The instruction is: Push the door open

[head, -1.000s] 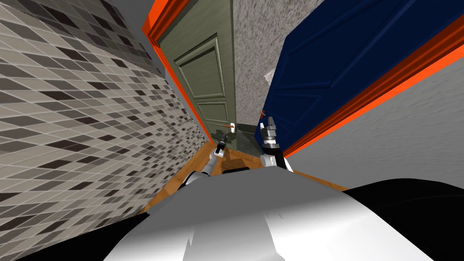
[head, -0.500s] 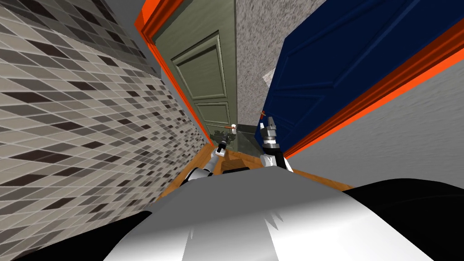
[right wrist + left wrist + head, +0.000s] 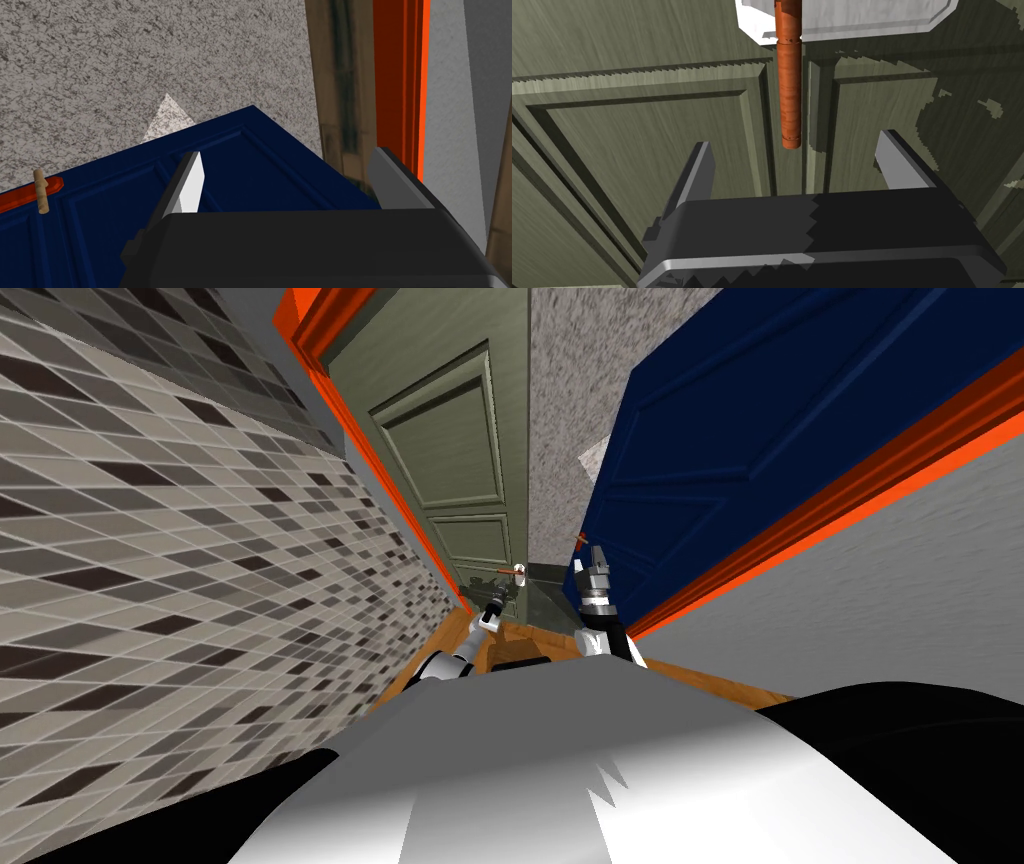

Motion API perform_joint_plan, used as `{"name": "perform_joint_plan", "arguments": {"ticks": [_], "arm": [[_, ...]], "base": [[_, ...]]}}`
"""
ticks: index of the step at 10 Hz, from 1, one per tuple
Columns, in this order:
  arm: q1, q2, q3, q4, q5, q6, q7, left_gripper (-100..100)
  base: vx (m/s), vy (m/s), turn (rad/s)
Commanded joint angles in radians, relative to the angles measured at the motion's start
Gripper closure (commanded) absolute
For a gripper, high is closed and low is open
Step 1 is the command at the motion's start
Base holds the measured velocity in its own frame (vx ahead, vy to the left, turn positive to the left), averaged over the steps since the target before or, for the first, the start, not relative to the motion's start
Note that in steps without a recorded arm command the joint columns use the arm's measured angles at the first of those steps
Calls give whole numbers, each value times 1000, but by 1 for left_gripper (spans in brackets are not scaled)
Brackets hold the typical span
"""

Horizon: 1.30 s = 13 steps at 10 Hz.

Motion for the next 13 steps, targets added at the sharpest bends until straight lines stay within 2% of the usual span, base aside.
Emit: {"name": "perform_joint_plan", "arguments": {"ticks": [1, 2, 5, 7, 10, 11, 12, 13], "arm": [[0, 0, 0, 0, 0, 0, 0, -100], [-1, 19, 4, 4, 1, 0, -2, -100], [-1, 28, 10, 6, 2, -2, -6, -100], [-1, 23, 15, 9, 4, -4, -9, -100], [-1, -1, 20, 11, 5, -5, -12, -100], [-2, 7, 18, 13, 5, -7, -9, -100], [-2, 7, 18, 13, 5, -7, -9, 100], [-2, 7, 18, 13, 5, -7, -9, 100]], "base": [[52, 55, -21], [120, -34, -35], [179, -86, -21], [198, -72, -27], [159, -65, -21], [74, -30, 2], [-17, 5, 8], [-32, 12, -14]]}}
